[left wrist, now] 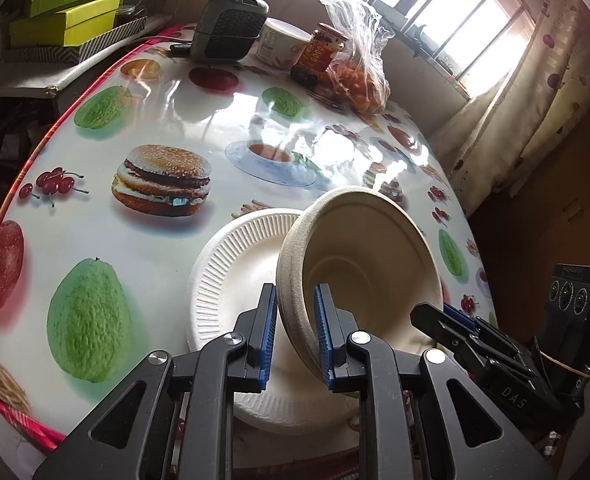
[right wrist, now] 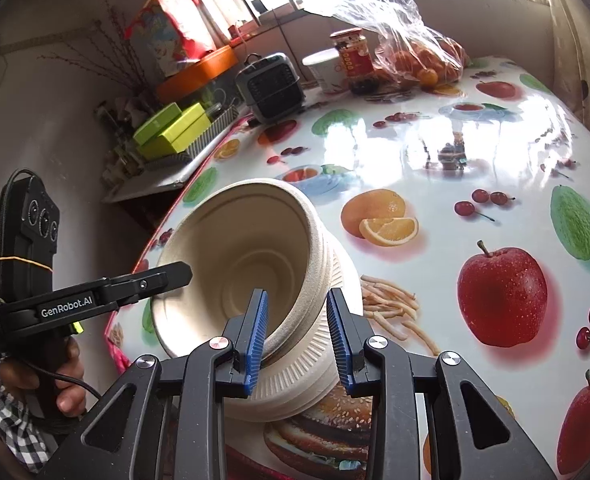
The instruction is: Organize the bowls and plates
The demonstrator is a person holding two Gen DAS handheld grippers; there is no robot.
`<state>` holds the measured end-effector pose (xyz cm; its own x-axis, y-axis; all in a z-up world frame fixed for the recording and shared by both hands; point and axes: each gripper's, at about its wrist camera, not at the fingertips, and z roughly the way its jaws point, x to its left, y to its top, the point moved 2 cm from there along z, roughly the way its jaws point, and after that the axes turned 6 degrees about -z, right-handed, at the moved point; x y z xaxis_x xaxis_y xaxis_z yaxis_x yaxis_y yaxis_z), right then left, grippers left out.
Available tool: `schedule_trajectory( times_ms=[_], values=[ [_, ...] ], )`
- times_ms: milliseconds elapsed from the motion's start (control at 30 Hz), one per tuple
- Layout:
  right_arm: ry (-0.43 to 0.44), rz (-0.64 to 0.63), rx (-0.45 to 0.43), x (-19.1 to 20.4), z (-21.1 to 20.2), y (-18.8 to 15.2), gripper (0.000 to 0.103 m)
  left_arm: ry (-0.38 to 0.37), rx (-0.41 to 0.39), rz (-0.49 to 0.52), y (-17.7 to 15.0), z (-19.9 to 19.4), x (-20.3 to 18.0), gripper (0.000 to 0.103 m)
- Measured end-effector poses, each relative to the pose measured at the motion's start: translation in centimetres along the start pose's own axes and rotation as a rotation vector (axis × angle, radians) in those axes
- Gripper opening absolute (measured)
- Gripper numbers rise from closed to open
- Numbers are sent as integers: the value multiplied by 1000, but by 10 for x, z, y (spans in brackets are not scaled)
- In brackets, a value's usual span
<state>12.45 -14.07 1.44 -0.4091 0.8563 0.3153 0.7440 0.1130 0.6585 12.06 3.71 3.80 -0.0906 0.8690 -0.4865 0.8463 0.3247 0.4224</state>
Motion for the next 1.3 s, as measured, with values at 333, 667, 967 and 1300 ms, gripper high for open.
schedule_trajectory(
  times_ms=[333,667,967,1300],
  values=[
    [20,-28,29,12,13,1,30,23,-8,-39,-4,-4,15,20],
    [13,-38,35,13,18,3,30,17,-3,-57,-5,0,21,20],
    [11,-39,34,13,18,3,30,8,-2,-56,-5,1,21,20],
    [6,-41,32,13,15,3,30,12,-8,-50,-5,0,23,20]
  ],
)
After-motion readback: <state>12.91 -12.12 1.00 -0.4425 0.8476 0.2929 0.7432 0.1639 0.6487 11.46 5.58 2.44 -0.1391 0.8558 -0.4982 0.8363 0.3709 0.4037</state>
